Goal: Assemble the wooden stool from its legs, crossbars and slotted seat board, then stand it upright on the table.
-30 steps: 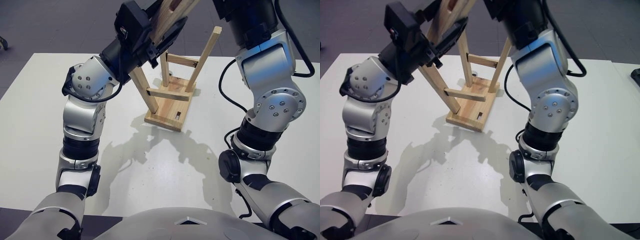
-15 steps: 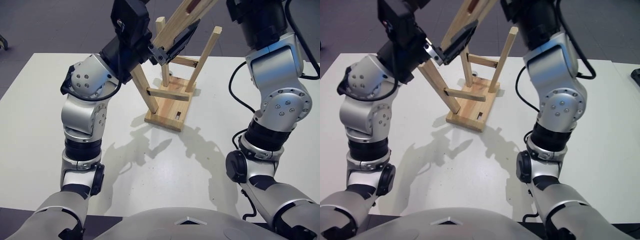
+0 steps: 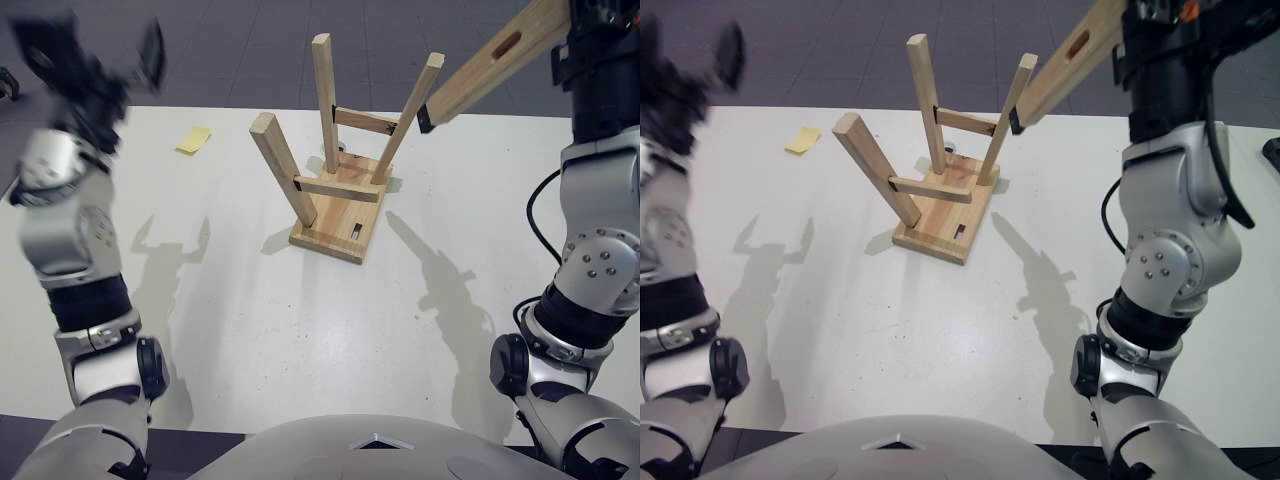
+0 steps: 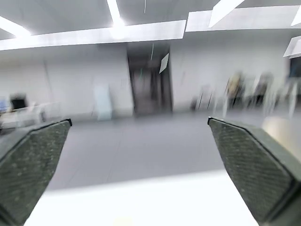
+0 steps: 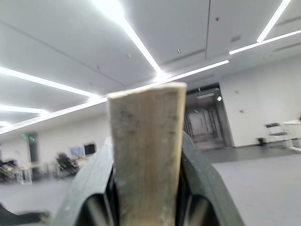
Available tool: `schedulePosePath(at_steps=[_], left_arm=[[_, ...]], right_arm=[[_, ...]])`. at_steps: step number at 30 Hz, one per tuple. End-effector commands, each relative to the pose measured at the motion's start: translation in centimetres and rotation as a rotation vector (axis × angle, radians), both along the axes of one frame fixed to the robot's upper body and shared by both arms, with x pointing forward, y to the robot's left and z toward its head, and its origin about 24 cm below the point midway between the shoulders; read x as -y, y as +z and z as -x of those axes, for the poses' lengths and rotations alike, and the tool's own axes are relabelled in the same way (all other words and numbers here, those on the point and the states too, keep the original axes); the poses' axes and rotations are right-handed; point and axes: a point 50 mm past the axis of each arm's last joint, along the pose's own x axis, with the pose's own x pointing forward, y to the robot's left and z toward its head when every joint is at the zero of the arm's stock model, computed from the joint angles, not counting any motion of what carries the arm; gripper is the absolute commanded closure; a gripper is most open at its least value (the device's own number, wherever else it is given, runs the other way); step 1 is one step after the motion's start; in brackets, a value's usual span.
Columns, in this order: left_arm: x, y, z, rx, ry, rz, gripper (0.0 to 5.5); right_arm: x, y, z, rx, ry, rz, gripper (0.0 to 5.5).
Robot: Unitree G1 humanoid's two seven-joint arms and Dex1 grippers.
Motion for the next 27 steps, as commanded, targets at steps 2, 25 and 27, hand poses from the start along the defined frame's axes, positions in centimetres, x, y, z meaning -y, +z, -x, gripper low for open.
schedulePosePath(at_steps=[2, 25, 27], left_arm=[[2.1, -3.2, 0.7, -0.04, -0.017, 0.061, 0.1], [7.0, -4.1, -3.7, -0.081, 0.024, 0.261, 0.1], [7.1, -4.0, -3.7, -0.077, 0.032, 0.276, 0.1]], right_arm=[[-1.2, -4.6, 0.2, -0.189, 0.005, -0.036, 4.48], [-2.4, -13.5, 0.0, -0.472, -0.099, -0.589, 4.48], [-2.2, -14.0, -0.1, -0.503, -0.127, -0.57, 4.48]])
